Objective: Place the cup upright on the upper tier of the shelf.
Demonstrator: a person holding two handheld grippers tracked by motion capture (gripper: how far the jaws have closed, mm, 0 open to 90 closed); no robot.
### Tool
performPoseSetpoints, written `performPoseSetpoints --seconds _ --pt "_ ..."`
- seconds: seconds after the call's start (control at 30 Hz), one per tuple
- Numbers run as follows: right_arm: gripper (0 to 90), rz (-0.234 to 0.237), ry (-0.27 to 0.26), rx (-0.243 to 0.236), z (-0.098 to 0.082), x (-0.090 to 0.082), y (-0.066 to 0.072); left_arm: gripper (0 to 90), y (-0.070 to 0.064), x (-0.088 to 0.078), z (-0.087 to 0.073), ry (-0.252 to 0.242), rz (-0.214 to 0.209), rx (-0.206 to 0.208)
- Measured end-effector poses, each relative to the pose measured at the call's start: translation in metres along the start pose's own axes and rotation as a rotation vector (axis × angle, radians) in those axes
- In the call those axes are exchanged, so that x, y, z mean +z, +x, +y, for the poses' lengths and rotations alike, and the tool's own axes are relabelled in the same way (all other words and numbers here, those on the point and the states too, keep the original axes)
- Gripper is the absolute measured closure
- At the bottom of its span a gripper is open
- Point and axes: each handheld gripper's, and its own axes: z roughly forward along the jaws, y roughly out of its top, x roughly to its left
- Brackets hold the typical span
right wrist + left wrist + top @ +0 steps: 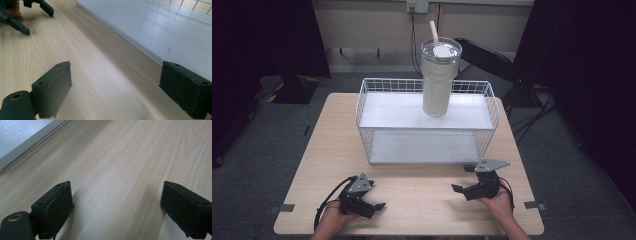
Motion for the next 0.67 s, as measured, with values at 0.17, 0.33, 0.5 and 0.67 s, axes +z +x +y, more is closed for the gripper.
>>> performPoseSetpoints --seconds 0.17,0.33,0.5,0.67 --pt "9.9 -0.020 0.037 -0.014 -0.005 0.003 0.000 10.0 0.000 0.000 0.000 0.000 0.000 0.001" --pt "9.9 -0.044 0.083 -0.022 -0.011 0.007 0.000 10.0 0.000 0.000 0.000 0.000 0.000 0.000" --pt "9.9 -0.056 0.106 -0.024 -0.016 0.009 0.000 10.0 0.000 0.000 0.000 0.000 0.000 0.000" --pt "9.9 -0.062 0.128 -0.023 -0.019 0.010 -0.002 10.0 0.000 0.000 0.000 0.001 0.001 0.002"
